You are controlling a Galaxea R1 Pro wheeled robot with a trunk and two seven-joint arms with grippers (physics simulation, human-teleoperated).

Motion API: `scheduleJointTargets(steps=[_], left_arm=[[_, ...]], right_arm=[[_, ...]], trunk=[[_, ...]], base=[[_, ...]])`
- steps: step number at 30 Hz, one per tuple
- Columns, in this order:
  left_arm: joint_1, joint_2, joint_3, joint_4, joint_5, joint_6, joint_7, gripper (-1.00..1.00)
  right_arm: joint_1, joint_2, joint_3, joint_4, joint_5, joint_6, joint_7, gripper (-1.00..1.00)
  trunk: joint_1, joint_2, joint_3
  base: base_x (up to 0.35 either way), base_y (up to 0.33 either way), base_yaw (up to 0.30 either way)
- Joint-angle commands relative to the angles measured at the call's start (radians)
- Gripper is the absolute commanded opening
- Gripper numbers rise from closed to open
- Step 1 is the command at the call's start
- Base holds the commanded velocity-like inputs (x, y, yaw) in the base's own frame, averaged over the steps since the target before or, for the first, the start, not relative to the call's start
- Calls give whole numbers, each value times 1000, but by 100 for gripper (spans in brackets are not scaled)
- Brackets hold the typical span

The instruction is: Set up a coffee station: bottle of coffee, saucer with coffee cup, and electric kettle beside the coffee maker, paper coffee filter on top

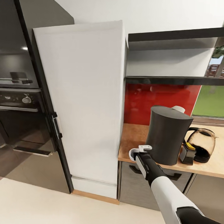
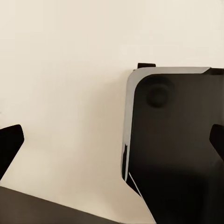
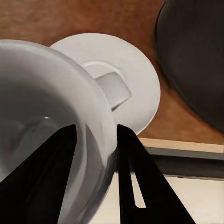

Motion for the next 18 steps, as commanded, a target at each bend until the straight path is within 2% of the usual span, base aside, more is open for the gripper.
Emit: scheduleJointTargets(steps=[1,6,12,18], left_arm=[[-1,0,7,2,-11,-4,3,100],[-1,0,7,2,-11,-4,3,100],[-1,1,7,2,-10,-5,2,100],[-1,2,7,2,-10,-4,3,100]], right_arm=[[0,0,0,-1,2,6,-1,-100],[0,0,-1,-3,1,6,-2,-100],[0,0,0,-5,-6,6,-2,-100],[0,2,0,-3,-7,6,-2,-100]], trunk=[[1,-1,0],[1,-1,0],[1,-1,0],[1,-1,0]], base=[[149,3,0],[237,1,0],[45,0,-1],[1,0,-212]])
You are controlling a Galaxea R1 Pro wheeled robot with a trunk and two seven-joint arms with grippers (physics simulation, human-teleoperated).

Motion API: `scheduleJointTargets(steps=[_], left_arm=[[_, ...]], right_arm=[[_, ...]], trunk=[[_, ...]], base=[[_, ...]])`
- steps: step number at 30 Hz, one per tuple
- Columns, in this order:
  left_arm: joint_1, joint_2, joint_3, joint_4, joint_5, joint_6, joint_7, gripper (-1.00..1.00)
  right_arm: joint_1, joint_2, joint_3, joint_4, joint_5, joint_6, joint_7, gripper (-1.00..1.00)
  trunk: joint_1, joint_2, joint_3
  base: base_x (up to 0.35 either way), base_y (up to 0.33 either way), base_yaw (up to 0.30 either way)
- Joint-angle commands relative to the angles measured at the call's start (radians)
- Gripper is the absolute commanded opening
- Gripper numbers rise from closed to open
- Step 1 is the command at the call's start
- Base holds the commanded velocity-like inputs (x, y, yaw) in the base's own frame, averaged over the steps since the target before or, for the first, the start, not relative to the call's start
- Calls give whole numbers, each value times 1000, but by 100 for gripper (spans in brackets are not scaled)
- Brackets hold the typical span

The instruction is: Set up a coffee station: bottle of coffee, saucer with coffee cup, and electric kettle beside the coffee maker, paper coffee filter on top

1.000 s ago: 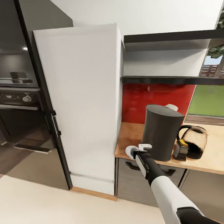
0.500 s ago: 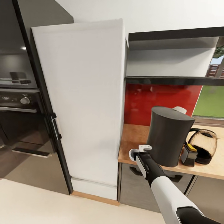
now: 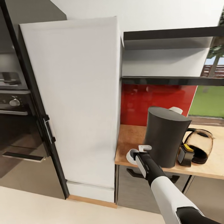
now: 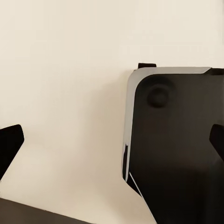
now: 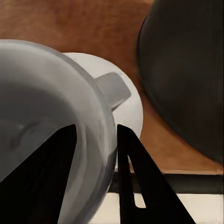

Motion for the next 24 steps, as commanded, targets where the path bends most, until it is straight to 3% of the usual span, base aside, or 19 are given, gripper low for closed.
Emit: scheduleJointTargets(steps=[1,11,24], left_arm=[[0,0,7,1,-11,-5,3,100],[0,-1,7,1,-11,-6,2,100],[0,-3,8,1,-11,-6,2,100]], right_arm=[[0,0,0,-1,1,5,-1,-100],[0,0,0,1,1,5,0,-100],[0,0,0,1,1,5,0,-100]], trunk=[[0,-1,0],[0,-1,0],[0,-1,0]], base=[[0,0,-267],[0,30,-251],[1,286,-203]])
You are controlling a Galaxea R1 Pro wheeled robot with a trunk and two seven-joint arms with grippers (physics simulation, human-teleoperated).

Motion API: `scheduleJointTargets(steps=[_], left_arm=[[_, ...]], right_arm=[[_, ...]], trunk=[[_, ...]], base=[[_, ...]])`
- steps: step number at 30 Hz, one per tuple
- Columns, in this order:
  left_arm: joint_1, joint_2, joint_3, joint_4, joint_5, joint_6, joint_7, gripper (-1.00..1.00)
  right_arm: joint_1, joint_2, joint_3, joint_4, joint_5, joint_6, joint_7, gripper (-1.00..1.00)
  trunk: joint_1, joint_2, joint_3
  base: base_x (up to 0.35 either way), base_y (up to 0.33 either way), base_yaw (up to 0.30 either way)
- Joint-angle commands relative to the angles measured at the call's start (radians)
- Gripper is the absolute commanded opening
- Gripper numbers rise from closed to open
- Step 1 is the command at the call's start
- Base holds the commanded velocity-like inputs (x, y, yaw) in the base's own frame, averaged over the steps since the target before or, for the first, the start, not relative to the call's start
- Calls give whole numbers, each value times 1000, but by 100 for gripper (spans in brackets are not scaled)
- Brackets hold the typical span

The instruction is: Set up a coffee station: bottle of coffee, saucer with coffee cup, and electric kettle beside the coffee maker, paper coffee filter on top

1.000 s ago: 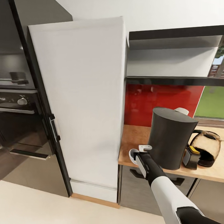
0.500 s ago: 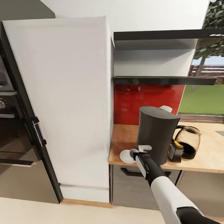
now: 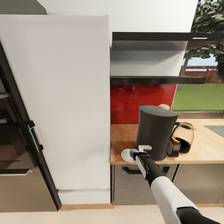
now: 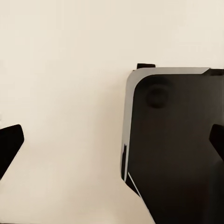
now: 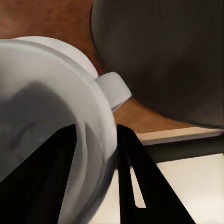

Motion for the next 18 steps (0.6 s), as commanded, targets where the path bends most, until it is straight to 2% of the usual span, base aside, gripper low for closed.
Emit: scheduleJointTargets(steps=[1,11,18], left_arm=[[0,1,7,2,-11,-5,3,100],[0,3,3,4,-14,-3,3,100],[0,5,1,13,-19,11,2,100]], right_arm=[[0,1,0,-1,1,5,-2,-100],[0,1,0,1,1,5,-3,-100],[0,-1,0,0,3,6,-4,-100]], trunk=[[0,-1,0],[0,-1,0],[0,-1,0]], base=[[39,308,-192],[121,297,-164],[163,109,-11]])
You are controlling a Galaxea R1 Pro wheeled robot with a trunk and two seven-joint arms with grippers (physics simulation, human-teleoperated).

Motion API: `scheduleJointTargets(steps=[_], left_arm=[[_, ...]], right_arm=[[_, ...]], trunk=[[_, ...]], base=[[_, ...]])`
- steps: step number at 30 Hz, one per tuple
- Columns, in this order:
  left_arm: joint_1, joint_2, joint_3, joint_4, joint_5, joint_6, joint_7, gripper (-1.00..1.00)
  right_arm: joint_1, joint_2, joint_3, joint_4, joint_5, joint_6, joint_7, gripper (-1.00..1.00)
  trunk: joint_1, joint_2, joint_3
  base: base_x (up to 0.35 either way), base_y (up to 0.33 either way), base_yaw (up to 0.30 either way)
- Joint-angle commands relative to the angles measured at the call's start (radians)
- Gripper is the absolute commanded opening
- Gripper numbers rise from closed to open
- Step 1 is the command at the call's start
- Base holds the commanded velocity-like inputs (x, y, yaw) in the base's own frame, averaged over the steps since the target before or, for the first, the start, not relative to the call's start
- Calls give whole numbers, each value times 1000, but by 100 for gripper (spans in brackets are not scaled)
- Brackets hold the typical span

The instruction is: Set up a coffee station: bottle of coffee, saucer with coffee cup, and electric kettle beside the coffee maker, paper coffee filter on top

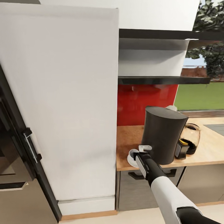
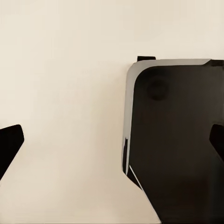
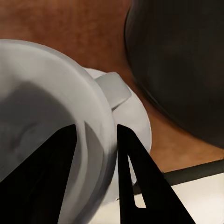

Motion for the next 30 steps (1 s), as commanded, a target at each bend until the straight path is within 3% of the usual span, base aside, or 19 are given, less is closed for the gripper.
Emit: scheduleJointTargets(steps=[1,12,30], left_arm=[[0,1,7,3,-11,-3,3,100],[4,8,6,11,-11,2,4,100],[4,9,7,9,-11,2,3,100]], right_arm=[[0,0,0,-1,1,6,-2,-100],[0,0,0,-1,2,6,-3,-100],[0,13,1,58,-1,4,0,-100]], trunk=[[0,-1,0],[0,-1,0],[0,-1,0]], base=[[27,11,-1],[131,1,0],[7,0,-38]])
